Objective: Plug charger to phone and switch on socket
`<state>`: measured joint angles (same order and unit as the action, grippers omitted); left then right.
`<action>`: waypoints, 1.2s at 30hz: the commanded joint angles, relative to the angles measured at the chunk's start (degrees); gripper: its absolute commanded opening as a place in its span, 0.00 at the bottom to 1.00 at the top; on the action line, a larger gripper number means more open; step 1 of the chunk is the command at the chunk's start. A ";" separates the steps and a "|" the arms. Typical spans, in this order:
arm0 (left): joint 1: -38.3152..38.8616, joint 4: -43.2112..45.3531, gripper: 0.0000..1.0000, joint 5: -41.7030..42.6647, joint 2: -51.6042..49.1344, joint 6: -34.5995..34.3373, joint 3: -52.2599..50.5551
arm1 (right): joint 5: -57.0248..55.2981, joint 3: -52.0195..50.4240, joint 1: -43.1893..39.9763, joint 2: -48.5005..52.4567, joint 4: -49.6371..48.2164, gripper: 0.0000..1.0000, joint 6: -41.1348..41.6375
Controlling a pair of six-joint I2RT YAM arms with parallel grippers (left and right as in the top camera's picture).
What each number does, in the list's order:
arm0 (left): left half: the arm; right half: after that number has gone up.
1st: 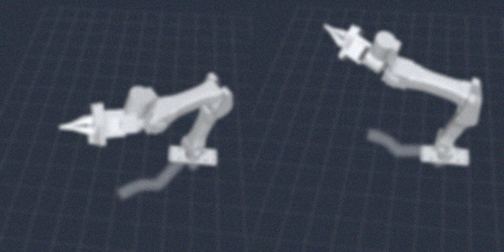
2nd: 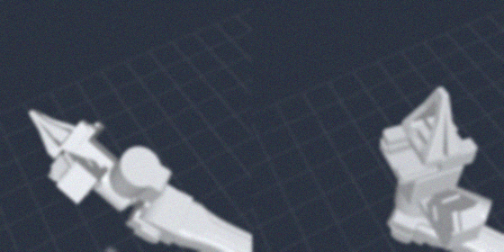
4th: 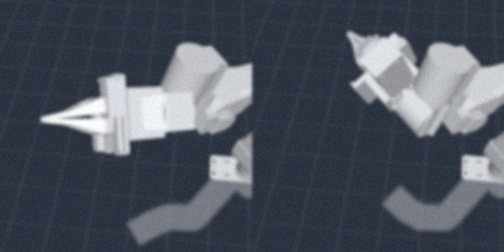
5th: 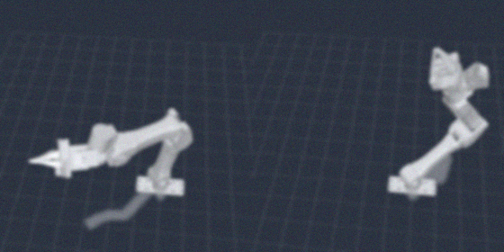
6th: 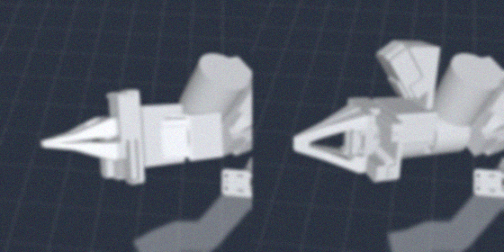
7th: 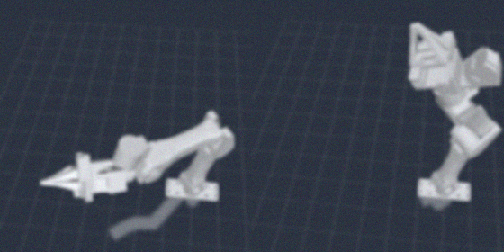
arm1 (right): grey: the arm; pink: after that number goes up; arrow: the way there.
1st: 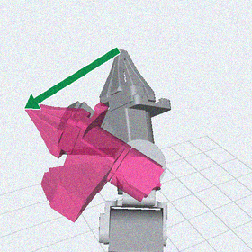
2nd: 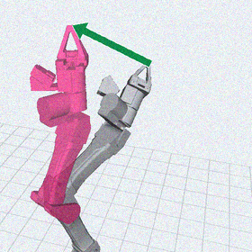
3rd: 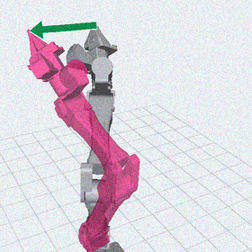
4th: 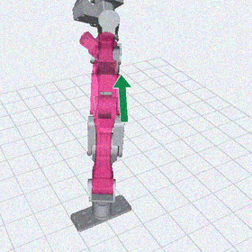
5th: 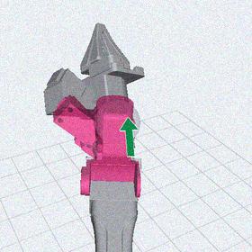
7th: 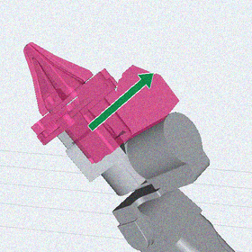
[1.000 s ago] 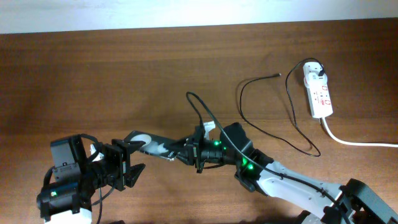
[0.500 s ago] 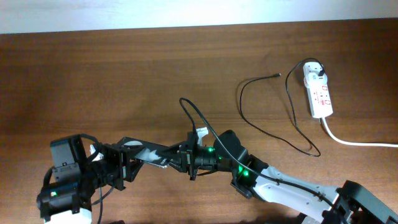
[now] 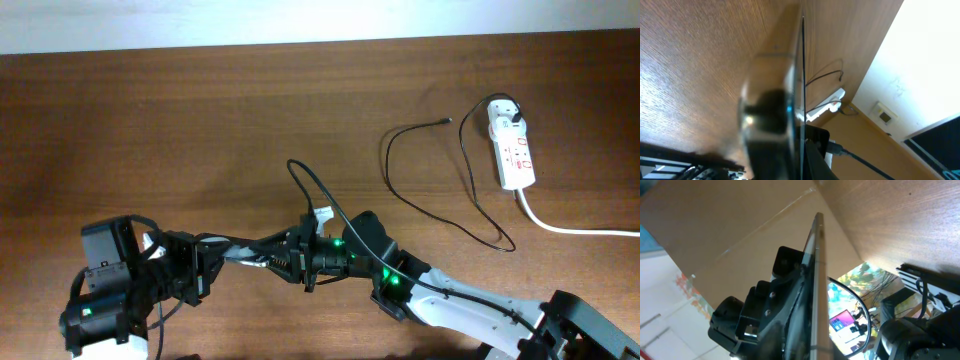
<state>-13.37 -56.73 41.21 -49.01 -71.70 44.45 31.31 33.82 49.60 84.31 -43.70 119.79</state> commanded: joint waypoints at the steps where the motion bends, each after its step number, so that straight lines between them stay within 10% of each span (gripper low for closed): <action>1: -0.31 -0.26 0.00 -8.52 -0.15 -0.35 -0.11 | -0.50 1.01 0.00 -1.55 -1.05 0.32 -0.79; 7: -0.28 3.45 0.00 -12.11 -0.37 3.15 -0.11 | -0.46 1.01 -0.13 -1.57 7.85 0.53 -12.48; 15: 3.41 9.84 0.00 -7.10 -11.43 13.66 -0.11 | 0.15 0.98 -0.24 -1.57 22.53 0.55 -43.30; 25: 16.22 18.97 0.00 -4.50 -22.23 29.81 -0.11 | 11.06 0.98 -8.98 -1.57 22.58 0.71 -57.55; 32: 16.22 17.62 0.00 -3.98 -22.23 38.93 -0.11 | 40.19 0.98 -19.78 -1.57 22.73 0.77 -58.47; 34: 16.22 17.09 0.00 -1.25 -22.23 41.29 -0.11 | 46.77 0.98 -22.49 -1.57 22.73 0.99 -64.87; 36: 16.22 15.96 0.00 2.10 -22.23 41.88 -0.11 | 44.89 0.96 -22.56 -1.55 22.71 0.99 -67.04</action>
<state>2.72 -39.90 37.04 -71.18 -33.45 44.03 70.81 34.50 27.53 83.50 -20.82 58.52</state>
